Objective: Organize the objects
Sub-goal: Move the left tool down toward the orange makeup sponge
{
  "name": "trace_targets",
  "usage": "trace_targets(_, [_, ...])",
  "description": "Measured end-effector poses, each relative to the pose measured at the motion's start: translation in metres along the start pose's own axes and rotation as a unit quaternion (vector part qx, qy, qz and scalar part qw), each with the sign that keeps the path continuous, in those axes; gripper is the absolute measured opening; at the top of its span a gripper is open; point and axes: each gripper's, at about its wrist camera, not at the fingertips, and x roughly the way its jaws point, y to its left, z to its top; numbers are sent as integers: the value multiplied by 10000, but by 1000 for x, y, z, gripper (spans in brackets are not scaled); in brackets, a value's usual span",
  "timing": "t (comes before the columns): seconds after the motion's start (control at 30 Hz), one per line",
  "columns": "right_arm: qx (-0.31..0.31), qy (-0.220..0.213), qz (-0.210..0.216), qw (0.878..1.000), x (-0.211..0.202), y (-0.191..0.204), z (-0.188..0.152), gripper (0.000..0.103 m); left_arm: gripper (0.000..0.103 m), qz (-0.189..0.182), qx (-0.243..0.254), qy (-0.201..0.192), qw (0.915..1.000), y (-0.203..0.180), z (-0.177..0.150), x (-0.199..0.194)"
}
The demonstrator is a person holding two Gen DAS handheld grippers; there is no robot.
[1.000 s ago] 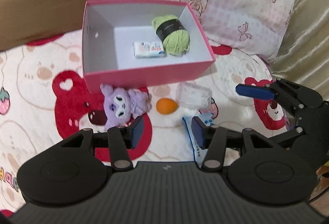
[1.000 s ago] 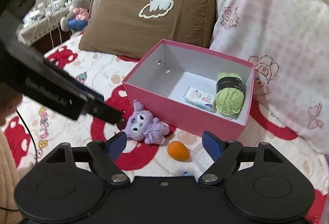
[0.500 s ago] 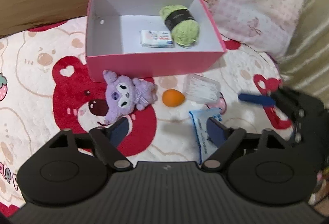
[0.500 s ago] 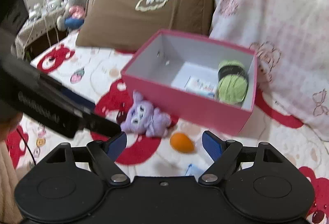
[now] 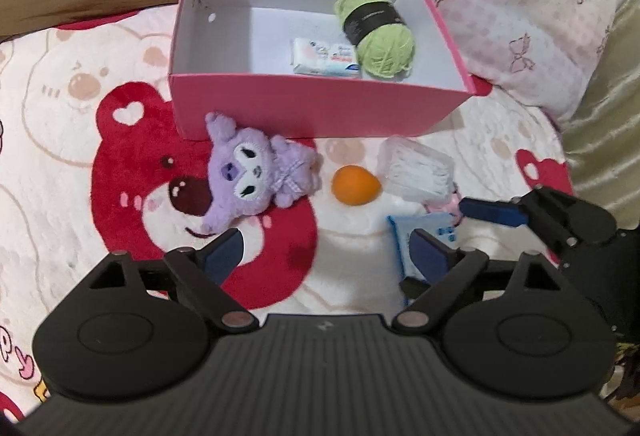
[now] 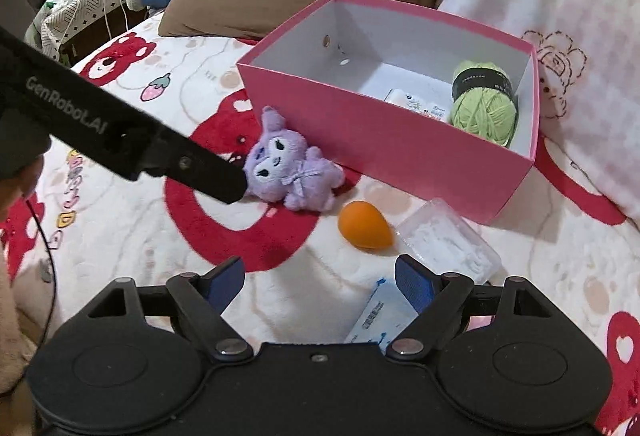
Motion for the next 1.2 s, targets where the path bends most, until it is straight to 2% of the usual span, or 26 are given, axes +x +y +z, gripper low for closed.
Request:
trace_targets(0.23, [-470,-171,-168,9986,20,6,-7,85,89,-171,-62,-67,9998,6,-2,18])
trace_targets(0.33, [-448,-137,-136,9988,34,4,-8,85,89,-188,-88,-177,9996,5,-3,29])
trace_targets(0.43, [-496,-120,-305,9982,47,3,-11,84,87,-226,-18,-224,9995,4,-6,41])
trace_targets(0.6, [-494,-135,-466,9976,58,1,-13,79,82,-277,-278,-319,9987,13,-12,63])
trace_targets(0.7, [-548,-187,-532,9969,62,2,-14,77,81,-388,-290,-513,9975,16,-13,70])
trace_targets(0.93, [-348,-294,-696,9965,79,-4,-16,70,67,-679,-45,-773,9947,8,-14,79])
trace_targets(0.97, [-346,-291,-709,9965,82,-4,-16,69,59,-732,30,-774,9943,6,-15,81])
trace_targets(1.03, [-391,-308,-758,9959,86,-3,-17,63,51,-810,173,-665,9943,2,-17,88])
trace_targets(1.2, [-367,-311,-812,9955,92,-1,-19,55,44,-854,322,-696,9934,2,-19,95])
